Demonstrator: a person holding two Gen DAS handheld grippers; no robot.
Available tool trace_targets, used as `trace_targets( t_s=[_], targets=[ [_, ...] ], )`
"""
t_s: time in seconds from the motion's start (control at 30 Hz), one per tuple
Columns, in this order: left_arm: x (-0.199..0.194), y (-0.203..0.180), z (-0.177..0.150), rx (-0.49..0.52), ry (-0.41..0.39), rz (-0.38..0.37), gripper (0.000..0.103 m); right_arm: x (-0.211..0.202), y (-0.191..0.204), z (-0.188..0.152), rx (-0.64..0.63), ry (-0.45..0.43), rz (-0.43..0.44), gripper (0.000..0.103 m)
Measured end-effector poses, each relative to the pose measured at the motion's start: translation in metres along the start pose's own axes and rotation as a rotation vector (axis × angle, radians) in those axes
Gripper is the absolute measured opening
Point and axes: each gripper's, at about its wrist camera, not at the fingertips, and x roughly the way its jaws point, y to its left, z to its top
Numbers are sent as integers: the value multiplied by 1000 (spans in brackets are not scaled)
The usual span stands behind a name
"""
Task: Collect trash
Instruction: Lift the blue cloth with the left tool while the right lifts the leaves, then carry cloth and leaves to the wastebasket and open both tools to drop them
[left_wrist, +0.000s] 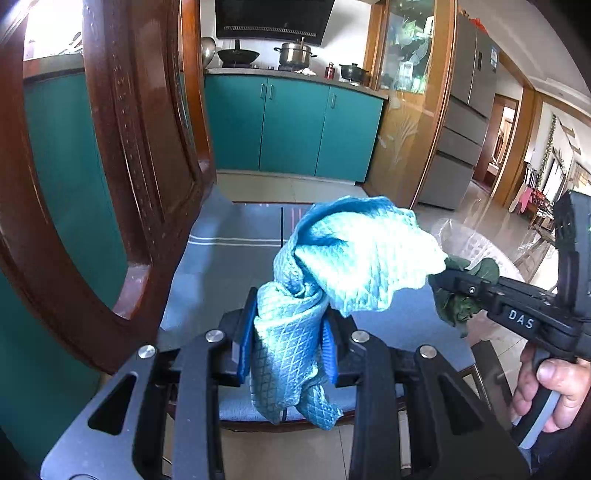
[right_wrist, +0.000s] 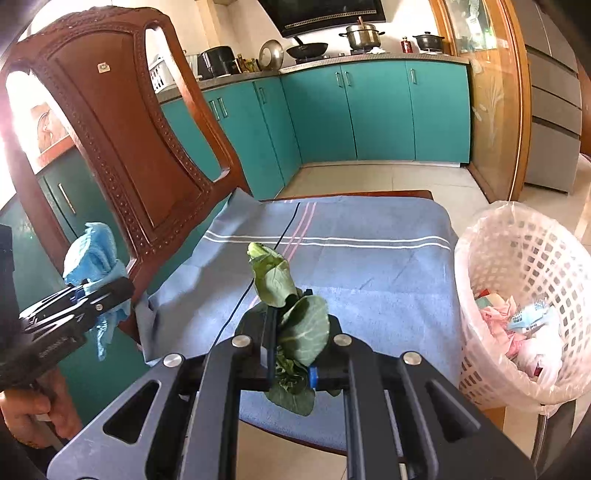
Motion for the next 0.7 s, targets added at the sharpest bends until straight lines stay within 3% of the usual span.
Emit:
trace_targets(
  t_s=[0.37, 0.47, 0.63, 0.7],
  targets=[
    [1, 2, -3, 7, 13, 6, 31, -2, 4, 0, -8, 5, 6, 13],
    [3, 3, -2, 7, 18, 4, 31, -11, -5, 5, 6, -37, -26, 13],
    [4, 1, -2, 13, 28, -1, 31, -51, -78, 26, 137, -184, -194, 13],
    [7, -2, -2, 21, 36, -5, 31, -57, -112, 26, 196, -186, -252, 15]
  ],
)
